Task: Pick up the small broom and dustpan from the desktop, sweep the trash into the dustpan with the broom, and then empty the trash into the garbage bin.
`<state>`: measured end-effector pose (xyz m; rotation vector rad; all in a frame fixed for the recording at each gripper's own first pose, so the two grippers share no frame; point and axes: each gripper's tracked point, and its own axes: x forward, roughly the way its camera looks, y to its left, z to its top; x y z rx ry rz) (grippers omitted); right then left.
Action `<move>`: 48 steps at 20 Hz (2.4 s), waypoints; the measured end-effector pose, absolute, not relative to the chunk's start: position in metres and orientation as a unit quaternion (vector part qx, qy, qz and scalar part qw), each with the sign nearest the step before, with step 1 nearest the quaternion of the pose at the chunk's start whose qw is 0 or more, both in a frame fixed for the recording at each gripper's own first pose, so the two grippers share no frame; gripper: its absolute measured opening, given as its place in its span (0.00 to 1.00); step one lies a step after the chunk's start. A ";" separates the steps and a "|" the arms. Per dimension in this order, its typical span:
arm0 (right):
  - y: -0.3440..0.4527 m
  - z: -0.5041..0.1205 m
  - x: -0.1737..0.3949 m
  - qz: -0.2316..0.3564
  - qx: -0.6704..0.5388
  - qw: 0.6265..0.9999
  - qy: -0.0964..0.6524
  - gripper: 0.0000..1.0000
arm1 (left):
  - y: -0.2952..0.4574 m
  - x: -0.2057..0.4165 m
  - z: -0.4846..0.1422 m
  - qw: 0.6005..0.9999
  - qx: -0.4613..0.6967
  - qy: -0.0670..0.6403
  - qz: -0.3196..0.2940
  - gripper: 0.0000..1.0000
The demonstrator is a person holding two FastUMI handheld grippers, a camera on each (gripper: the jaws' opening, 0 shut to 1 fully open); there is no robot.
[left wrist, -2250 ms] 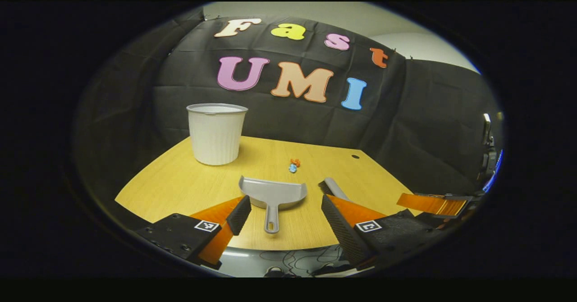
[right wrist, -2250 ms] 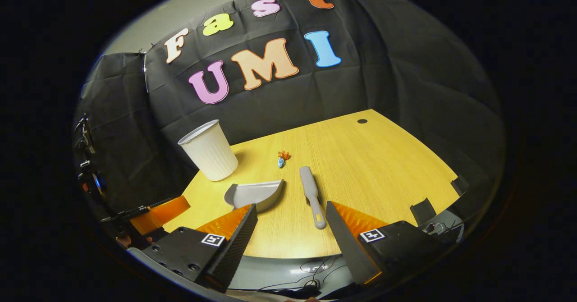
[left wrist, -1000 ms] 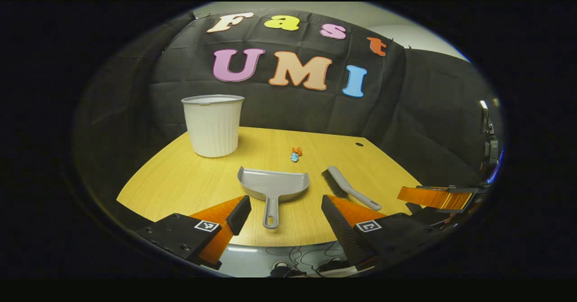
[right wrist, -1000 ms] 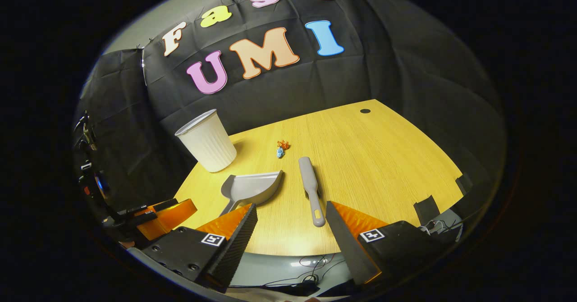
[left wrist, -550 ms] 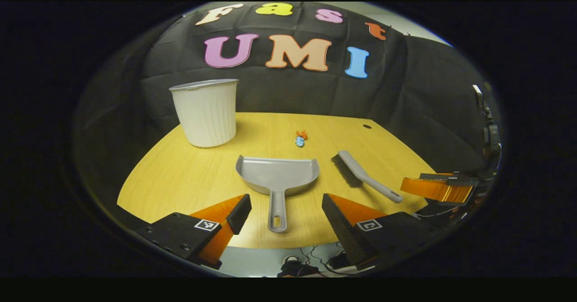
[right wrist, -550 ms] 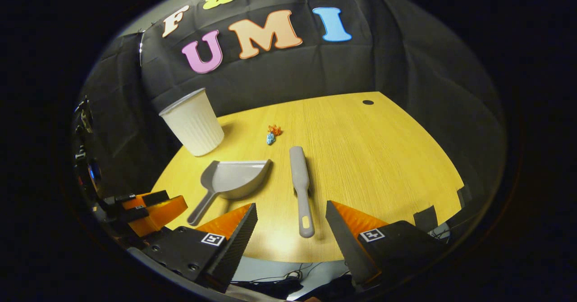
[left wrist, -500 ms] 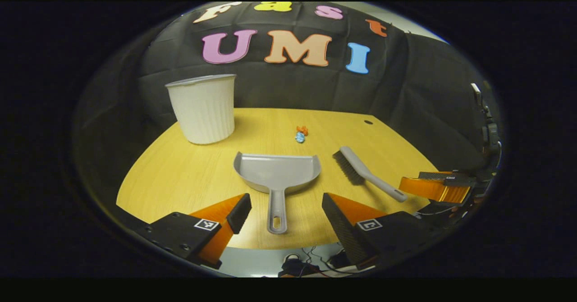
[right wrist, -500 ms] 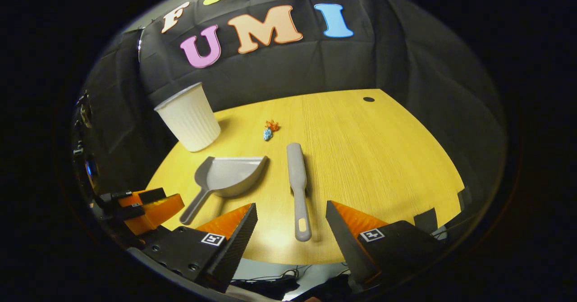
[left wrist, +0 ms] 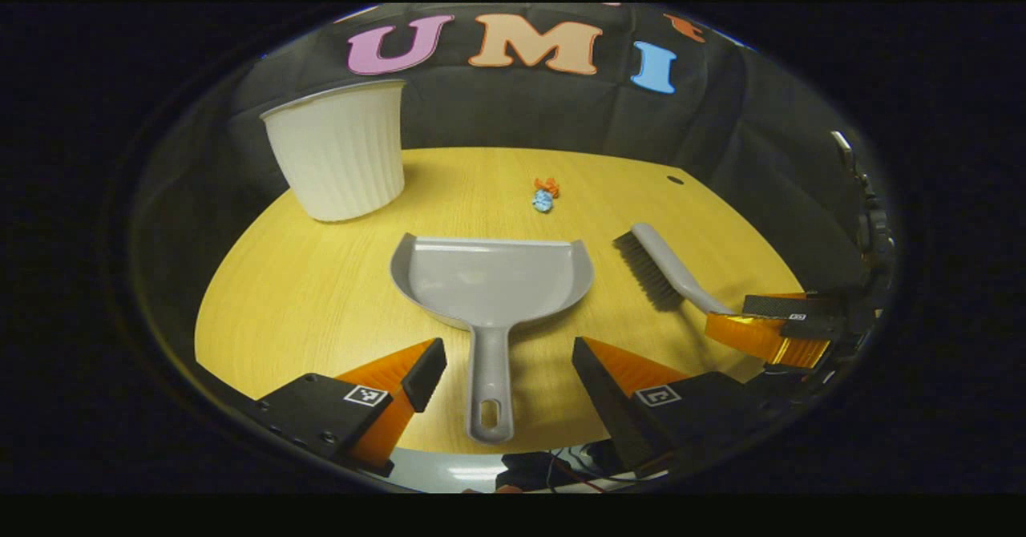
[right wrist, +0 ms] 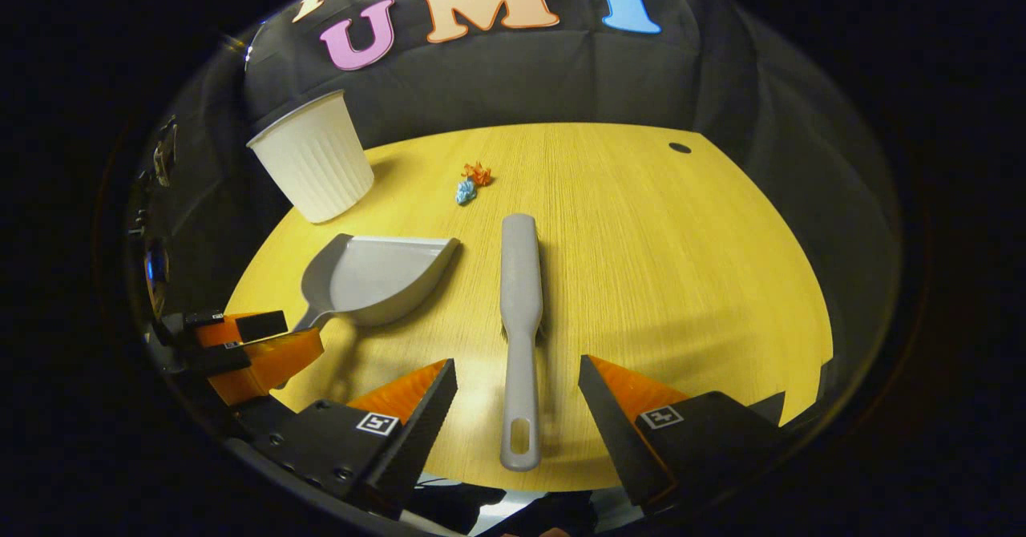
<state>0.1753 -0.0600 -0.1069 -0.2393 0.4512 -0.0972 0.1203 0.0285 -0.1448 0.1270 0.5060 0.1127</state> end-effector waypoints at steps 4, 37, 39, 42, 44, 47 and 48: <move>-0.067 -0.124 0.196 -0.057 -0.129 0.955 0.261 0.92 | 0.037 0.133 -0.162 0.953 0.059 0.290 0.066 0.96; -0.069 -0.058 0.244 -0.024 -0.115 0.952 0.282 0.22 | 0.121 0.122 -0.156 0.904 0.181 0.388 -0.011 0.29; -0.075 -0.050 0.265 -0.025 -0.121 0.951 0.282 0.22 | 0.121 0.132 -0.155 0.900 0.195 0.390 -0.019 0.27; -0.088 -0.022 0.306 -0.026 -0.139 0.950 0.277 0.22 | 0.115 0.143 -0.159 0.892 0.207 0.401 -0.029 0.27; -0.093 -0.001 0.341 -0.019 -0.156 0.950 0.272 0.22 | 0.112 0.152 -0.161 0.886 0.217 0.409 -0.026 0.25; -0.094 0.019 0.398 0.004 -0.214 0.939 0.271 0.22 | 0.112 0.155 -0.161 0.874 0.237 0.424 -0.016 0.27; -0.089 0.025 0.417 0.018 -0.236 0.934 0.267 0.22 | 0.112 0.155 -0.158 0.871 0.243 0.427 -0.014 0.27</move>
